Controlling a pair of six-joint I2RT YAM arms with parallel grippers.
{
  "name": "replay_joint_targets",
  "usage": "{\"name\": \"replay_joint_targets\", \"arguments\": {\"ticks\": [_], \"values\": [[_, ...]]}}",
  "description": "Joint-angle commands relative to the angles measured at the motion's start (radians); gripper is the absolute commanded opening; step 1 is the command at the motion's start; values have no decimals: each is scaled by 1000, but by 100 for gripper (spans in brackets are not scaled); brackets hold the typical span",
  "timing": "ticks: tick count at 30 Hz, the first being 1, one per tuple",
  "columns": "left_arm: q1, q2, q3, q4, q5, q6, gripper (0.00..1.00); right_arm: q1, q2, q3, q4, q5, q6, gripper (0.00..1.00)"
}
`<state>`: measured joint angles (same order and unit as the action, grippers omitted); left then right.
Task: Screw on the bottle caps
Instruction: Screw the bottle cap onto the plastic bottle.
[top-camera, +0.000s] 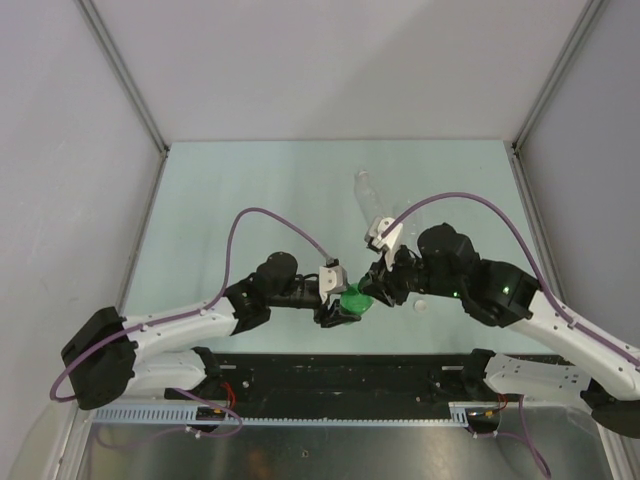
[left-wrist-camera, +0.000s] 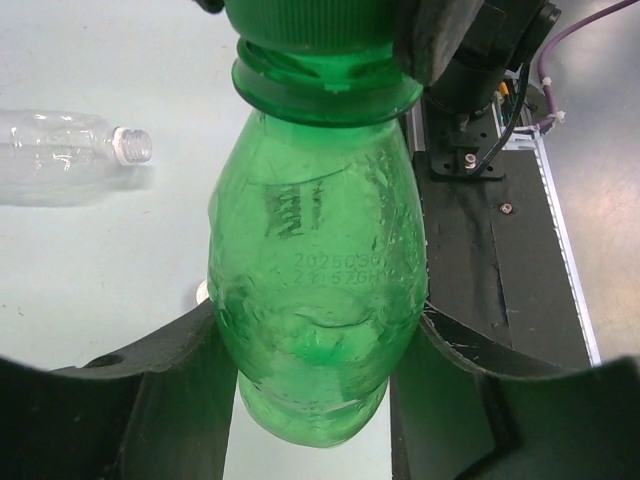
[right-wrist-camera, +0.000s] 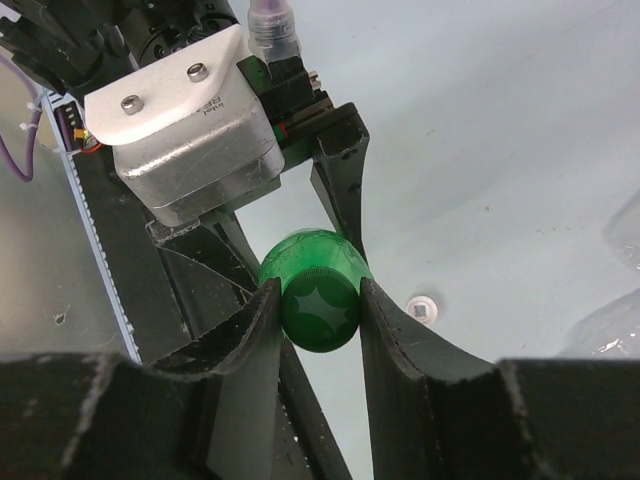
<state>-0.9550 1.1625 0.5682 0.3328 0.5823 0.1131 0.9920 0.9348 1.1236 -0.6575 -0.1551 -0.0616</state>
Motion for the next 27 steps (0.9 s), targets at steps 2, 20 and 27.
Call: {"name": "replay_joint_targets", "arguments": {"ticks": [2,20,27], "values": [[-3,-48,18,157,17,-11,0,24,-5,13,6,1,-9,33],[-4,-54,24,193,29,-46,0,53,-32,11,46,20,-29,37],[-5,-63,26,193,26,-47,0,58,-42,11,53,27,-29,43]]}}
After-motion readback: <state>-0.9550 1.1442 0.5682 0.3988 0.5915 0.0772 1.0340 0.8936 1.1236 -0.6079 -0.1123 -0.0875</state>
